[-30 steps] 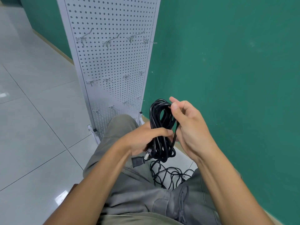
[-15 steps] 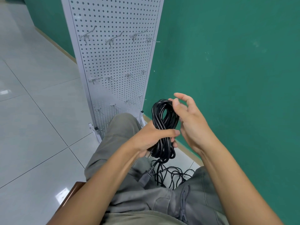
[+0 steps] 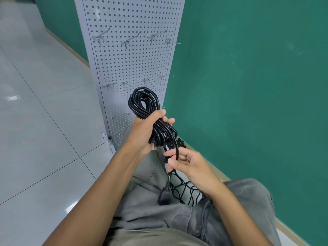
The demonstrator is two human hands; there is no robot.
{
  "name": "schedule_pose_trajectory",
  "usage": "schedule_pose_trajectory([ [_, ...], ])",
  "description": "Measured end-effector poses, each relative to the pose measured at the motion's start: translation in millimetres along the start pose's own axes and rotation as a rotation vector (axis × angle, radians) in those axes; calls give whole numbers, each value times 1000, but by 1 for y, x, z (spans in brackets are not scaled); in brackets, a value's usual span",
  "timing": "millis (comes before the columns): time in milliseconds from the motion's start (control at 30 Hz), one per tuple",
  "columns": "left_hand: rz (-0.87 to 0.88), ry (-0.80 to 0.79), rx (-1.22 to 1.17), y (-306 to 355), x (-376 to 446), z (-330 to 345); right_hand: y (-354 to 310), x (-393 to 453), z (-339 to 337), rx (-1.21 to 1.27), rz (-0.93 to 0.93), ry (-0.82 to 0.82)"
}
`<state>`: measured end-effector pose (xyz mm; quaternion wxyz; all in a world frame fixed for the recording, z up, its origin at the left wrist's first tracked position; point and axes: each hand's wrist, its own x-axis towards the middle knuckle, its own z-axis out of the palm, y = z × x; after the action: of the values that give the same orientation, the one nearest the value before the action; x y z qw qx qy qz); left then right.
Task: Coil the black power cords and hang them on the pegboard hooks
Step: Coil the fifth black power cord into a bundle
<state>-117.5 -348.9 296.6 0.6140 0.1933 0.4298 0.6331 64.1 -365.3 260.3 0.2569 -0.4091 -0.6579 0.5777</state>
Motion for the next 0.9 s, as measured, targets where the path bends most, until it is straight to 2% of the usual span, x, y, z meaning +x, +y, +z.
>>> schedule_pose_trajectory([
  [200, 43, 48, 25, 3, 5, -8, -7, -6, -7, 3, -47, 95],
  [367, 198, 171, 165, -1, 7, -11, -14, -15, -20, 7, -43, 221],
  [533, 313, 300, 202, 0, 8, -11, -38, -11, -39, -243, -79, 209],
  [667, 386, 374, 110, 7, 11, -12, -54, 2, -55, -388, -138, 306],
  [767, 329, 334, -5, 8, 15, -18, -68, 11, -57, -423, -201, 282],
  [900, 149, 143, -102, 6, 19, -26, -91, 12, -52, -500, -262, 131],
])
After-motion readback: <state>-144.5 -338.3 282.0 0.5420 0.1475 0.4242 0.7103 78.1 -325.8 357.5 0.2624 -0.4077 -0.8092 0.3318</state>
